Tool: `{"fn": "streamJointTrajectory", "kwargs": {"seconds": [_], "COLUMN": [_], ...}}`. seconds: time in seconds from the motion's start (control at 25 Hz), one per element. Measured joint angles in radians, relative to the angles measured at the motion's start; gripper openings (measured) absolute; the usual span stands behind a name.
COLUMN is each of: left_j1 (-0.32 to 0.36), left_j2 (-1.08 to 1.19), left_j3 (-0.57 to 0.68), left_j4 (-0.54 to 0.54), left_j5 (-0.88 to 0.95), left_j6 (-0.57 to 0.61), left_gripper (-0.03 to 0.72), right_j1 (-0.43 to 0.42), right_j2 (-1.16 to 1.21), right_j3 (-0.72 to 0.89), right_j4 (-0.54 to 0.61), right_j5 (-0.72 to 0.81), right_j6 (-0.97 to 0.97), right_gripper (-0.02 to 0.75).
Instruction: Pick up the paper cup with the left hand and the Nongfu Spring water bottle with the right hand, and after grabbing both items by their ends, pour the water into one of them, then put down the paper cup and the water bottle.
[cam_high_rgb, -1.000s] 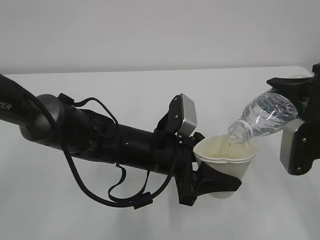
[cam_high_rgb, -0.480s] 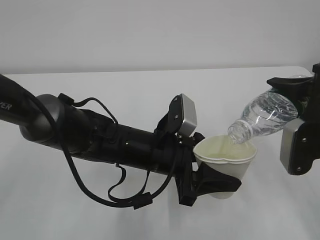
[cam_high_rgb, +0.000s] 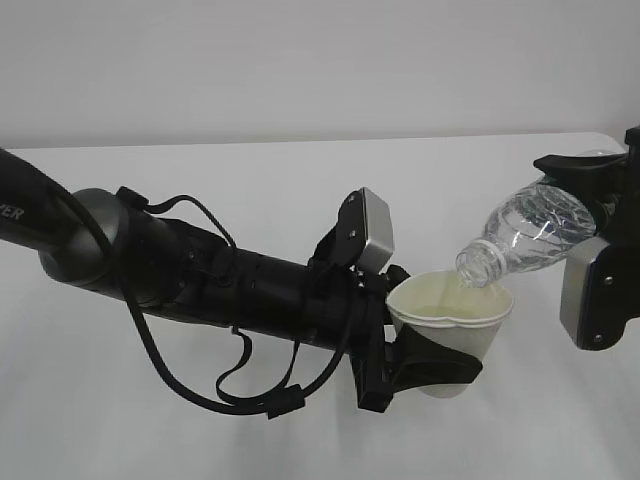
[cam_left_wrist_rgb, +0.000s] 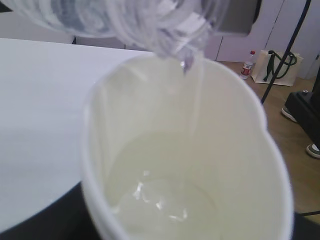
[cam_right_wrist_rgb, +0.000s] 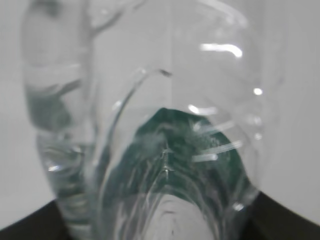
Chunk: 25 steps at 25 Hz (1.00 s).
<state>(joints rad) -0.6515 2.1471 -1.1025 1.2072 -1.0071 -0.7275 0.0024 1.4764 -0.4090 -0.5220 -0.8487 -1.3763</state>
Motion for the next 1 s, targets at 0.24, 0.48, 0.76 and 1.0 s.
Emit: {"fn": "streamJointTrajectory", "kwargs": {"seconds": [0.24,0.48,0.76,1.0], "left_j1": [0.0,0.0,0.0,0.0], "left_j2": [0.0,0.0,0.0,0.0], "left_j3": [0.0,0.0,0.0,0.0], "left_j4": [0.0,0.002,0.002,0.002], "left_j5": [0.0,0.0,0.0,0.0], "left_j6": [0.0,0.0,0.0,0.0], "left_gripper": [0.421,0.421,0.421,0.421], "right_j1": [0.0,0.0,0.0,0.0], "right_j2": [0.0,0.0,0.0,0.0], "right_j3": [0.0,0.0,0.0,0.0], "right_j4": [0.0,0.0,0.0,0.0], "right_j5": [0.0,0.0,0.0,0.0], "right_j6": [0.0,0.0,0.0,0.0], "right_gripper": [0.421,0.421,0.421,0.421]}}
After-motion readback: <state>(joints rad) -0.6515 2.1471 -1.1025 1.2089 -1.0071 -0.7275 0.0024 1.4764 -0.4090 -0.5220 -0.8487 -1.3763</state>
